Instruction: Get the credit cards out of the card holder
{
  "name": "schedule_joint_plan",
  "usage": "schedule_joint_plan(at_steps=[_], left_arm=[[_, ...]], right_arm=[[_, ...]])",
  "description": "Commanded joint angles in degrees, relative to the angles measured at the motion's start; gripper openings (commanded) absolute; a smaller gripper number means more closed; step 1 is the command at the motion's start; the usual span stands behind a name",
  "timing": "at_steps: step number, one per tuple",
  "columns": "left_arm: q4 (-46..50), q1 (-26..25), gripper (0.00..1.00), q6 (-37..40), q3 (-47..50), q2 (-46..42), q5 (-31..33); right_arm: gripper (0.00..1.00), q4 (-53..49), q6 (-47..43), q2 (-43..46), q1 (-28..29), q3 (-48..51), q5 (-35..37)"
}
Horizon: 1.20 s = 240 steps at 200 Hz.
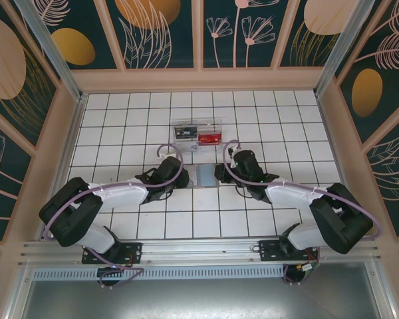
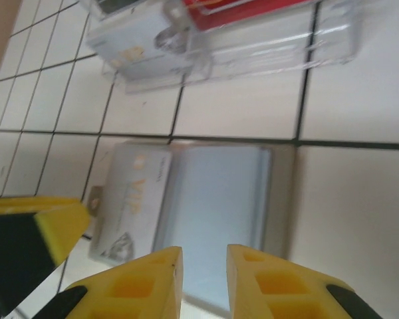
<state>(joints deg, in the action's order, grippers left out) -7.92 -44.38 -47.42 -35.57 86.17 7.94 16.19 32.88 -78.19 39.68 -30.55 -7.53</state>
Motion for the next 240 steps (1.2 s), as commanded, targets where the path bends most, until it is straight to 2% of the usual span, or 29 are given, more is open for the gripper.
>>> schedule_joint_plan(at_steps=[1, 37, 87, 114, 126, 134, 240], left_arm=[[-4.9, 1.5, 0.29, 1.8, 2.5, -1.0, -2.8], [-6.5, 1.8, 0.26, 2.5, 3.5, -1.3, -3.9], [-3.0, 2.0, 0.26, 4.2, 0.2, -2.8, -2.2], [-3.8, 2.0, 0.20, 4.2, -0.4, -1.2, -3.6], [-4.6, 2.0, 0.10, 3.9, 0.1, -0.1, -4.0], [-5.0, 2.0, 0.08, 3.6, 0.5, 0.5, -3.8], [-6.9, 2.0, 0.09, 1.8, 2.9, 5.1, -4.2]], right_arm=[[0.24, 3.4, 3.2, -2.5, 2.0, -2.8, -2.7], [0.21, 6.0, 5.8, -8.3, 4.0, -6.0, -5.0], [0.19, 5.2, 8.6, -13.9, 4.0, -9.7, -6.1], [0.18, 5.2, 9.8, -15.9, 3.9, -10.6, -7.0], [0.18, 5.3, 10.2, -16.7, 3.7, -10.8, -7.5], [0.18, 5.4, 10.4, -17.2, 3.7, -11.0, -7.7], [0.18, 5.7, 11.9, -21.2, 3.0, -12.0, -11.0]])
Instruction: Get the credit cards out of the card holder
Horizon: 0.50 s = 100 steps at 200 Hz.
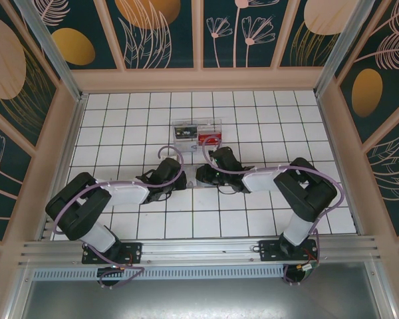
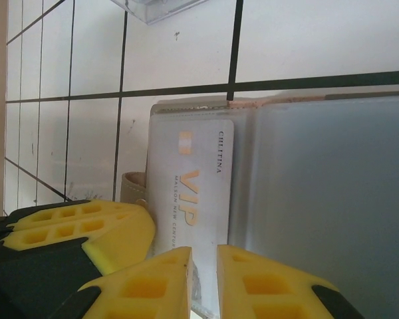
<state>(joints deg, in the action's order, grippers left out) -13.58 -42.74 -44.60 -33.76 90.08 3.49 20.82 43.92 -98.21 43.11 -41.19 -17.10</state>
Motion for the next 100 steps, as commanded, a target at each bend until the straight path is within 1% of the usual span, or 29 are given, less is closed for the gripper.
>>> schedule_joint_plan(at_steps=[1, 100], left_arm=[[-1.2, 0.3, 0.09, -1.0, 1.1, 1.2, 0.3], [-1.9, 0.4, 0.09, -1.2, 0.8, 2.7, -0.2]], right_arm=[[0.18, 1.0, 0.9, -1.3, -0.4, -1.3, -1.4], [0.17, 0.2, 0.3, -3.7, -0.5, -2.9, -3.2]])
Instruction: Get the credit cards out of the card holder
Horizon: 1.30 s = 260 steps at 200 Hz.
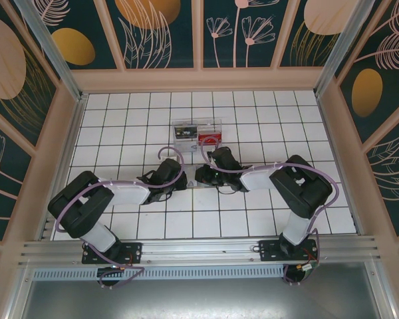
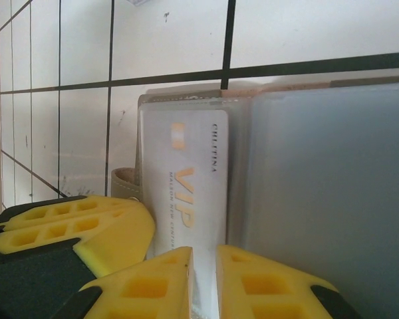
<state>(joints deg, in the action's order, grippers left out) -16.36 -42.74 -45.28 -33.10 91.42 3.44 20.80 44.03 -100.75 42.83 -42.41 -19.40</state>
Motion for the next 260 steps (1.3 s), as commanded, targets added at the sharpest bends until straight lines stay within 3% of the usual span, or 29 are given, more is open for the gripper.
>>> schedule_joint_plan(at_steps=[1, 84, 232, 260], left_arm=[[0.8, 0.4, 0.09, -0.6, 0.1, 1.4, -0.1], [0.8, 0.3, 0.10, -0.9, 0.8, 1.1, 0.0], [-0.5, 0.4, 0.09, -1.1, 0.6, 2.0, -1.5], [-0.6, 0.3, 0.09, -1.1, 0.8, 1.9, -1.5]], right_arm=[[0.17, 0.2, 0.2, -1.2, -0.2, -1.8, -0.9], [0.17, -7.1, -2.0, 0.9, 0.4, -3.0, 5.3], [0.16, -5.7, -1.5, -3.0, 0.3, -4.7, 1.2], [0.07, -5.6, -1.5, -2.9, 0.3, -4.4, 1.3]])
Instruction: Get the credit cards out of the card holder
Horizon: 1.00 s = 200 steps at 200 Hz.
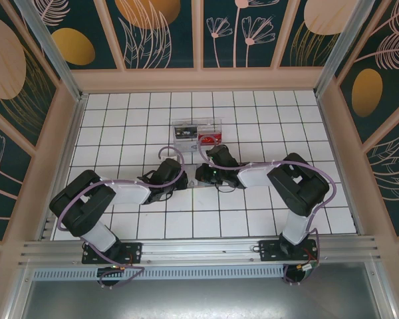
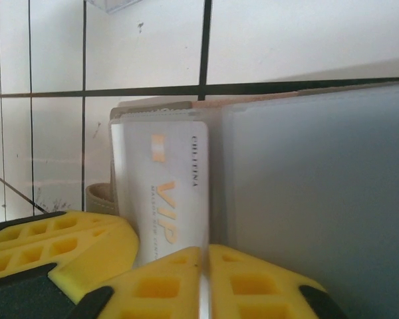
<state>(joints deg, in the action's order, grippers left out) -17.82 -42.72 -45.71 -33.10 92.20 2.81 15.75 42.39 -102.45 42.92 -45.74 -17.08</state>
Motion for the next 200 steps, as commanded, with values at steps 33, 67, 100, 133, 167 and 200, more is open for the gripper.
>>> schedule_joint_plan(at_steps=[33, 67, 100, 133, 167, 200], left_arm=[[1.0, 0.3, 0.10, -0.6, 0.8, 1.1, -0.7], [1.5, 0.3, 0.10, -0.7, 0.7, 1.1, -0.2], [1.7, 0.3, 0.10, -0.6, 0.7, 1.0, -0.1], [1.3, 0.4, 0.10, -0.8, 0.5, 1.0, -0.8], [1.3, 0.3, 0.10, -0.9, 0.0, 1.2, -1.2], [1.2, 0.4, 0.10, -1.0, -0.3, 1.5, -1.6]], right_arm=[[0.00, -0.6, 0.2, 0.0, 0.0, -0.4, -0.6], [0.00, -0.8, 0.0, 2.6, -1.1, 1.5, 0.7], [0.00, -1.2, -0.6, 4.6, -2.2, 2.8, 1.1], [0.00, -0.4, -1.5, 4.6, -2.1, 2.6, -0.5], [0.12, -0.6, -2.1, 4.3, -0.8, 1.3, 0.9], [0.17, -1.4, -2.7, 2.9, 0.0, -0.3, 1.3]])
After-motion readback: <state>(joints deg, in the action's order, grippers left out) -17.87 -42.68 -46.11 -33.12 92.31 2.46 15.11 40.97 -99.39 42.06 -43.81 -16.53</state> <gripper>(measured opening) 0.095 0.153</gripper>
